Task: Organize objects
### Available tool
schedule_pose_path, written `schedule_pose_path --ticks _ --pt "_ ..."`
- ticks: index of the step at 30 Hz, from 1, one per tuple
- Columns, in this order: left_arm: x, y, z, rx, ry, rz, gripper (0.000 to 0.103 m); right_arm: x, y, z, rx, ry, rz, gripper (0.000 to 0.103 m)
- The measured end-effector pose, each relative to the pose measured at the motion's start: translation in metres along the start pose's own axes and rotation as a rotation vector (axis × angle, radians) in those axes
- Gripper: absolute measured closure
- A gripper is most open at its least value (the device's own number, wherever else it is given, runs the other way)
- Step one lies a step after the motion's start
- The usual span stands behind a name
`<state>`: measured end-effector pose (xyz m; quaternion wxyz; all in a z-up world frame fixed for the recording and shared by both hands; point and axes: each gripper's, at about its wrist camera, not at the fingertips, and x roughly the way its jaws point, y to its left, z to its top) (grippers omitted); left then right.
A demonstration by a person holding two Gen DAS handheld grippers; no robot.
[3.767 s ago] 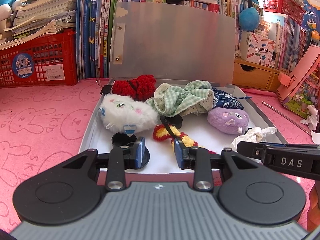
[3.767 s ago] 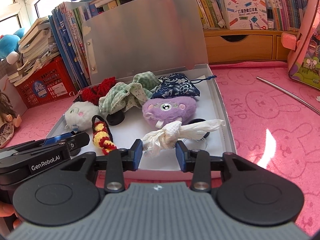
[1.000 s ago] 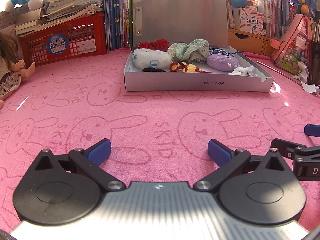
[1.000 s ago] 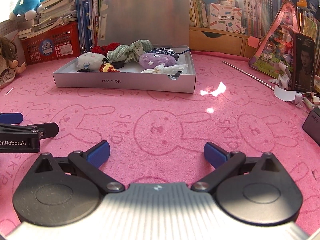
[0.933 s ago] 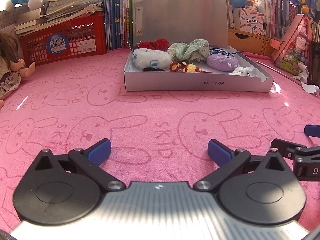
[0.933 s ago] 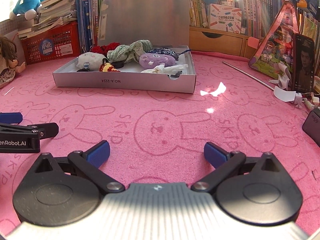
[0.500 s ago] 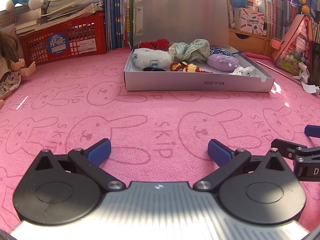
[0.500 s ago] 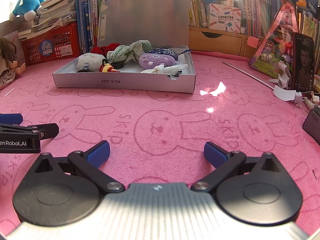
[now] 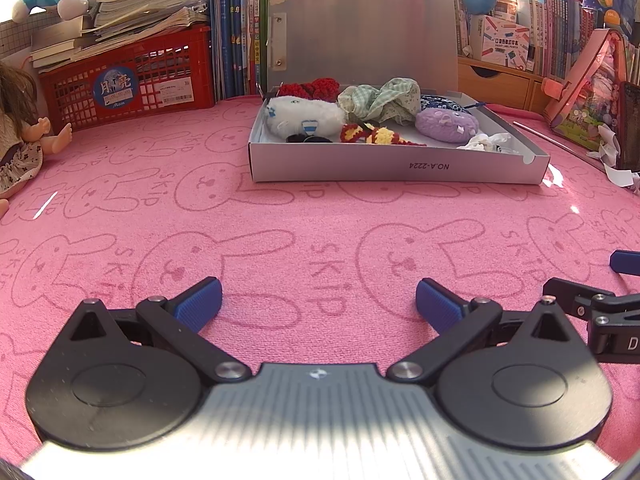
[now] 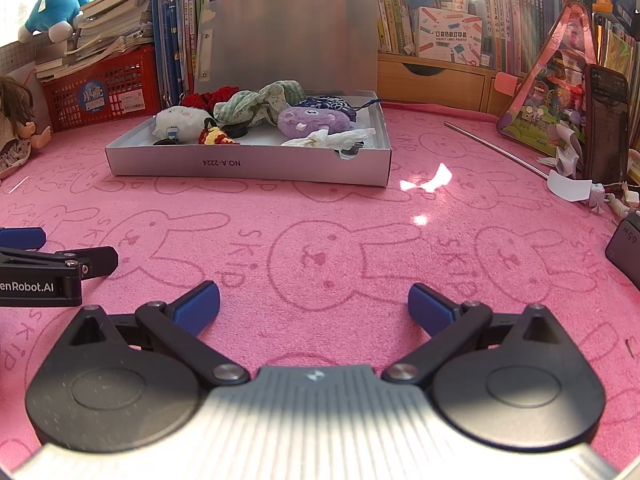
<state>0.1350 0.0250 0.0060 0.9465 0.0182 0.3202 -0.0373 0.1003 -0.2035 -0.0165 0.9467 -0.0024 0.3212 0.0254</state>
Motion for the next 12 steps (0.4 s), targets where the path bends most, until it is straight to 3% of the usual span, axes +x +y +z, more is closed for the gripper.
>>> schedule_pose_path --ticks 12 --pt "0.0001 0.0007 -0.0003 -0.001 0.000 0.000 0.000 0.0000 -0.0001 -0.0001 0.000 0.000 0.000 0.000"
